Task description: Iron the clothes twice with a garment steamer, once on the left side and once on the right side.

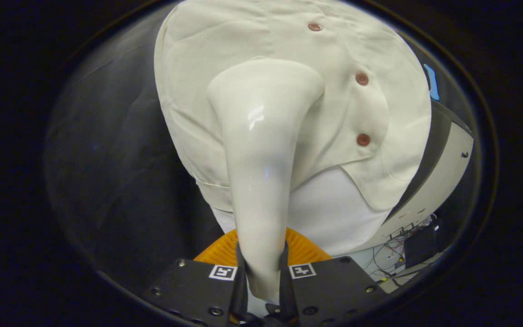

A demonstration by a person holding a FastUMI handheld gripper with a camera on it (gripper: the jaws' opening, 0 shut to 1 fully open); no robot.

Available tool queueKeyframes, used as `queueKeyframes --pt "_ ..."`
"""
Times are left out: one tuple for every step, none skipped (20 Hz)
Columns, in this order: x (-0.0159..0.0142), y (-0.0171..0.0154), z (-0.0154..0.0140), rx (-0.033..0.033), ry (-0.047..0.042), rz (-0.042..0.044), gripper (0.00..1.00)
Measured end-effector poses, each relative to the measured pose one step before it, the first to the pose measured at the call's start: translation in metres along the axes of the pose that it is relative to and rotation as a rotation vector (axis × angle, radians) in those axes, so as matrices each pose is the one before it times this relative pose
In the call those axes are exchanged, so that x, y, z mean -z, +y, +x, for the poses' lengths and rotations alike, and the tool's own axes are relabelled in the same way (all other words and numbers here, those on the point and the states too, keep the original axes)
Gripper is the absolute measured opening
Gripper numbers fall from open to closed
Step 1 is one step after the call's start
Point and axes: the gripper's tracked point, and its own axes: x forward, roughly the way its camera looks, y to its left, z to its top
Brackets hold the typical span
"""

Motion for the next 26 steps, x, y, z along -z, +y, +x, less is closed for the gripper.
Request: queueKeyframes --pt "0.00617 -0.00089 -0.00055 -0.00115 0.02011 -0.0001 0.27" --pt "0.00667 -0.00108 -0.00115 -0.00307 0.01025 0.004 0.27" --pt "0.00472 -0.0007 -0.00044 -0.00253 0.00785 0.00816 0.27" --pt "0.0042 -0.00063 -0.00108 0.00081 0.00776 0.00629 0.27" --pt "0.00269 -0.00084 -0.00205 0.00133 -0.00182 0.00435 0.27" --pt "0.00389 -0.00046 -0.00365 -0.00131 0.00632 0.00358 0.26" --pt "0.00477 -0.00119 -0.00367 -0.00072 0.00971 0.00478 0.26" --pt "0.0044 -0.00159 -0.00531 0.00296 -0.00004 0.00379 0.26" --pt "0.00589 -0.00222 -0.00454 0.00227 0.01318 0.00416 0.26" --pt "0.00588 -0.00097 -0.00673 -0.00093 0.00073 0.0051 0.26" --pt "0.00515 -0.00175 -0.00908 -0.00162 0.0004 0.00262 0.26" --pt "0.00186 -0.00187 -0.00795 -0.00024 -0.00192 0.00226 0.26" --pt "-0.00191 -0.00243 -0.0109 0.00039 -0.01611 0.00213 0.26" --pt "-0.00216 -0.00337 -0.01022 0.00288 -0.01238 0.0026 0.26" --pt "-0.00509 -0.00381 -0.01033 0.0056 -0.01552 0.0021 0.26" --pt "-0.00919 -0.00475 -0.01448 0.00708 -0.0273 0.00405 0.27" --pt "-0.00981 -0.00507 -0.015 0.00757 -0.01694 0.00463 0.26" --pt "-0.01571 -0.00417 -0.01634 0.00345 -0.04641 0.00792 0.26" --pt "-0.01349 -0.00318 -0.01176 0.00504 -0.02114 -0.00034 0.26" --pt "-0.01749 -0.00381 -0.01587 0.00774 -0.03582 -0.00435 0.26" --pt "-0.01971 -0.00313 -0.01292 0.00412 -0.03983 -0.00166 0.26" --pt "-0.0199 -0.00358 -0.01111 0.00459 -0.03774 -0.0058 0.26" --pt "-0.02153 -0.00185 -0.00875 0.00211 -0.04187 -0.00682 0.26" --pt "-0.02011 -0.00116 -0.00535 -0.00347 -0.02837 -0.00747 0.26" --pt "-0.01808 -0.00174 -0.00266 -0.00613 -0.03632 -0.0088 0.26" --pt "-0.02159 -0.00056 0.00217 -0.00419 -0.03052 -0.0078 0.26"
